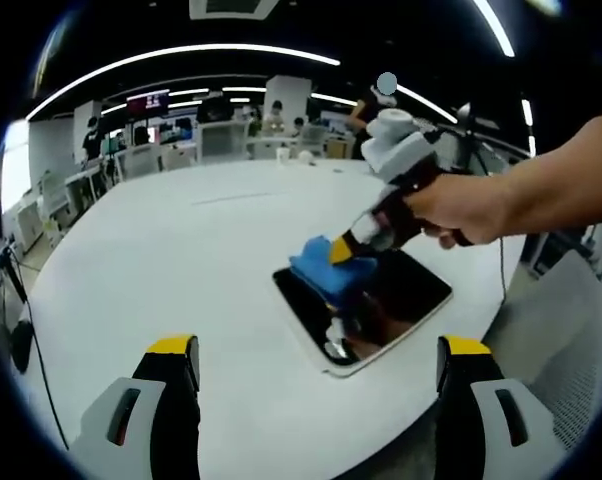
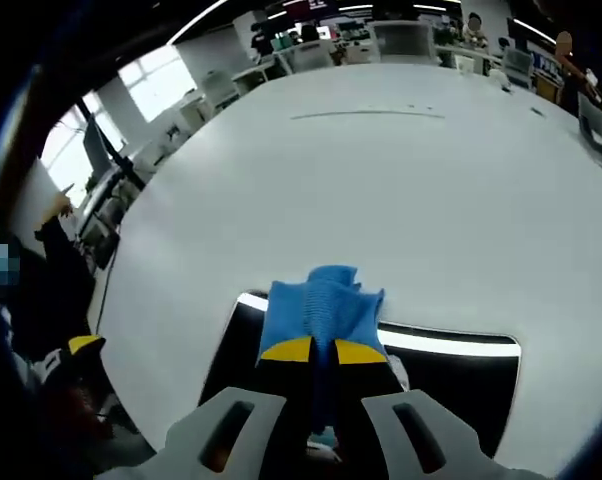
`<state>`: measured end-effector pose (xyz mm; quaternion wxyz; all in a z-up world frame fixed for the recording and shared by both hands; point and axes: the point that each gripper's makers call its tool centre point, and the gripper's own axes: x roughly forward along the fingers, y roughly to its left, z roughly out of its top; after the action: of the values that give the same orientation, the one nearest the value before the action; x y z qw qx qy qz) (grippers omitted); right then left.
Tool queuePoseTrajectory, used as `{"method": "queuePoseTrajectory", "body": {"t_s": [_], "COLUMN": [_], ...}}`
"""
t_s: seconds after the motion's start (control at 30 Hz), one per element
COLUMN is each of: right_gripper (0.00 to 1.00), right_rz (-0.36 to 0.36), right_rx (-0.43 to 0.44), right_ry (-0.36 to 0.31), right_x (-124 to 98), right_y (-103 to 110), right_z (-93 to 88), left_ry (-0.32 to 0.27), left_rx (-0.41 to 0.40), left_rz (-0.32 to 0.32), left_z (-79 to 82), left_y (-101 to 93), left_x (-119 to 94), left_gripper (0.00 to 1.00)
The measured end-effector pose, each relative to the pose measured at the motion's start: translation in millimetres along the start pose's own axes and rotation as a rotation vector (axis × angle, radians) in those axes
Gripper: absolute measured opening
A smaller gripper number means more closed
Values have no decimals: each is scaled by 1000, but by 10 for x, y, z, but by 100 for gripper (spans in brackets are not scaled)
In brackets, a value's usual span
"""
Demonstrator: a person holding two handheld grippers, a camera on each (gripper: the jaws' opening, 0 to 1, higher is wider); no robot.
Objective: Wipe the mirror surface with the cleaning cloth until all visible marks leave the cleaned area.
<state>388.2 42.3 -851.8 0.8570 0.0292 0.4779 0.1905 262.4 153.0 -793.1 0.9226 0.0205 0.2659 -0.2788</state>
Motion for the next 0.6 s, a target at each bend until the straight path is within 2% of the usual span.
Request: {"method": "queuePoseTrajectory", "body": {"t_s": [0.6], "right_gripper": [1], "right_rz": [39], "right_rx": [-34], "right_ry": [4], "right_x": [139], "right_y": [332], "right_z": [96], "left_ry": [6], "left_rx": [5], "left_rz": [-5], "left_z": [-14], "left_y": [-7], "left_x": [17], "left_gripper": [99]}}
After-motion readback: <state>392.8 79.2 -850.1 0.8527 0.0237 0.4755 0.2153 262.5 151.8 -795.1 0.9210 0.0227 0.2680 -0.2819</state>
